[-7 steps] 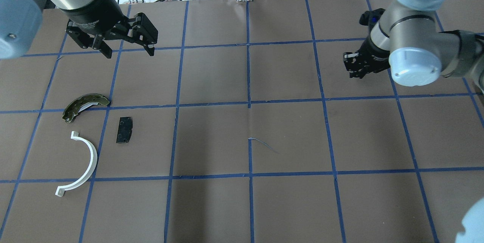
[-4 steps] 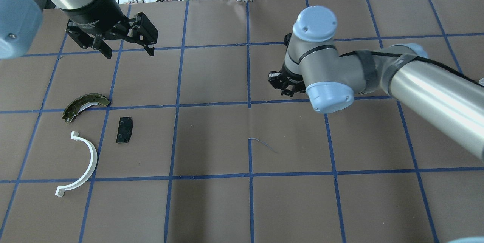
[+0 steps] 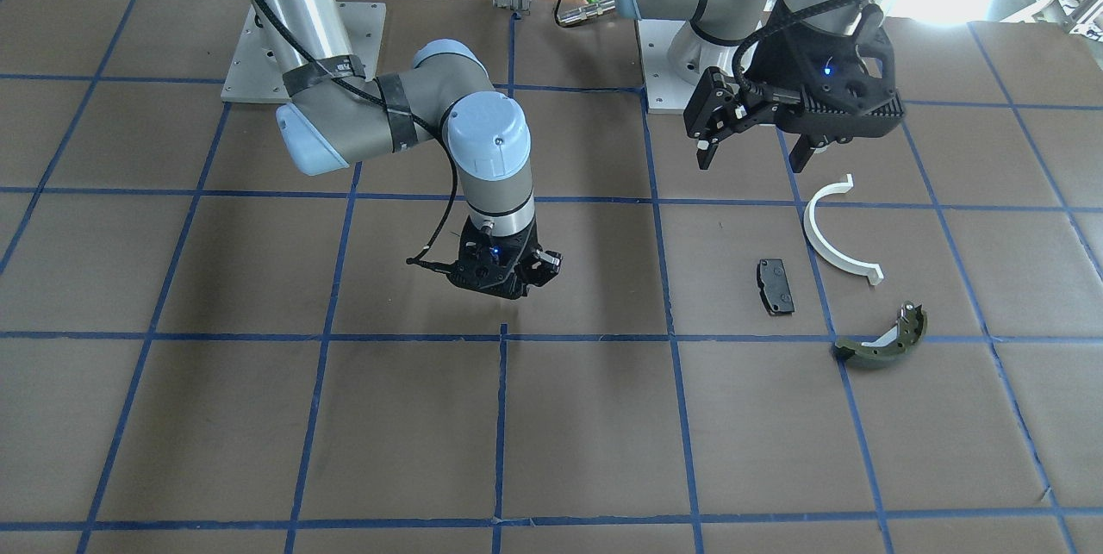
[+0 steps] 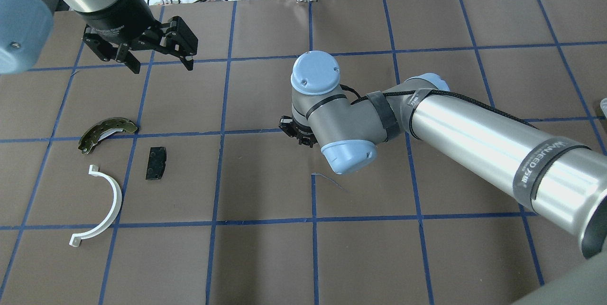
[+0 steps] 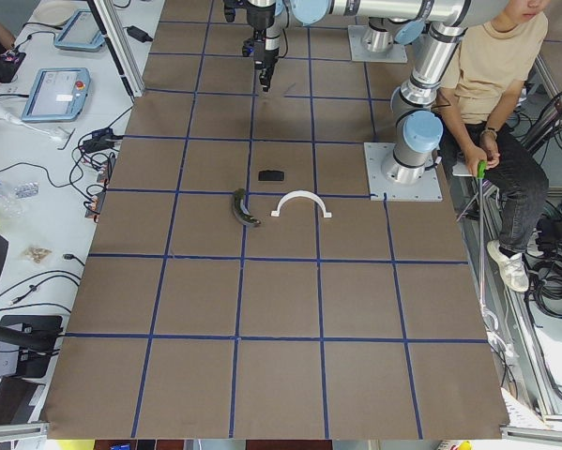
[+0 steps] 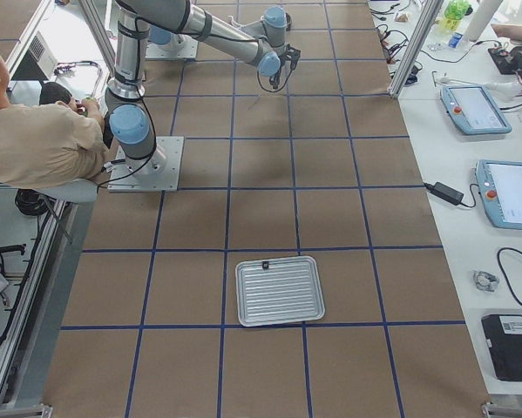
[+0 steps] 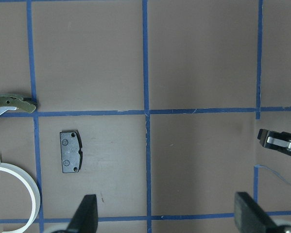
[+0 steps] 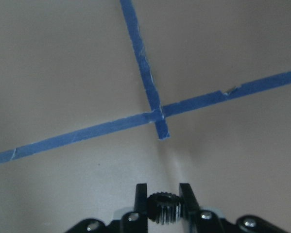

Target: Place bearing gear from tray to pile

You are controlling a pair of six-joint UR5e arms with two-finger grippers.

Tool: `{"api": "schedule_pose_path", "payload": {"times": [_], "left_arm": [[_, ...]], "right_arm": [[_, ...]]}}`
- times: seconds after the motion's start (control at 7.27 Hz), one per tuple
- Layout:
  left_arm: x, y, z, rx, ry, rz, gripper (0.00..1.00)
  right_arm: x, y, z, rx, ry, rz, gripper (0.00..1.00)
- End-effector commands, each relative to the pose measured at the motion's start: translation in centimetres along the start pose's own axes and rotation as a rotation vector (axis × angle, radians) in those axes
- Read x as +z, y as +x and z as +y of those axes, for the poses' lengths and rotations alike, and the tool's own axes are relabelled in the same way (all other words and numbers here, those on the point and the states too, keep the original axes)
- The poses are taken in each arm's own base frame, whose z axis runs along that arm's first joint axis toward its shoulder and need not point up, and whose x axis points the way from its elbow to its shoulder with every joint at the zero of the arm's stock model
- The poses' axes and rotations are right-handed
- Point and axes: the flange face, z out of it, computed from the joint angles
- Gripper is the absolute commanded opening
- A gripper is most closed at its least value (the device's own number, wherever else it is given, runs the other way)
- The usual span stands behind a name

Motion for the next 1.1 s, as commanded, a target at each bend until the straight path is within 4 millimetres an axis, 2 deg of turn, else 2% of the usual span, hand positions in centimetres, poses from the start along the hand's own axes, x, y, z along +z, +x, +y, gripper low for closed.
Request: {"api": "schedule_pose_path", "payload": {"times": [0.0,0.14,0.41,0.55,0.83,0.96], "left_arm": [[-0.1,0.1,0.1,0.001,0.002,0.000,1.00],[0.0,0.0,0.1,0.000,-0.001,-0.001,1.00],[0.0,0.1,0.1,0.001,0.000,0.000,1.00],[0.0,-0.1,0.1,-0.002,-0.001,0.000,1.00],[0.1,0.3,0.2,0.006,-0.005,-0.001,1.00],[-0.2,0.1,0.0,0.003,0.003,0.000,1.00]], "right_arm": [[1.3,-0.7,0.7,0.008,-0.057,-0.037,0.29],[0.9,-0.3,-0.6,-0.016,-0.039,-0.030,0.98],[0.0,2.1,-3.1,-0.115,-0.015,-0.026,1.00],[-0.6,4.5,-5.8,-0.198,0.032,0.026,1.00],[-4.1,9.4,-10.2,-0.301,0.090,0.063,1.00],[-6.1,12.2,-11.6,-0.312,0.077,0.072,1.00]]}}
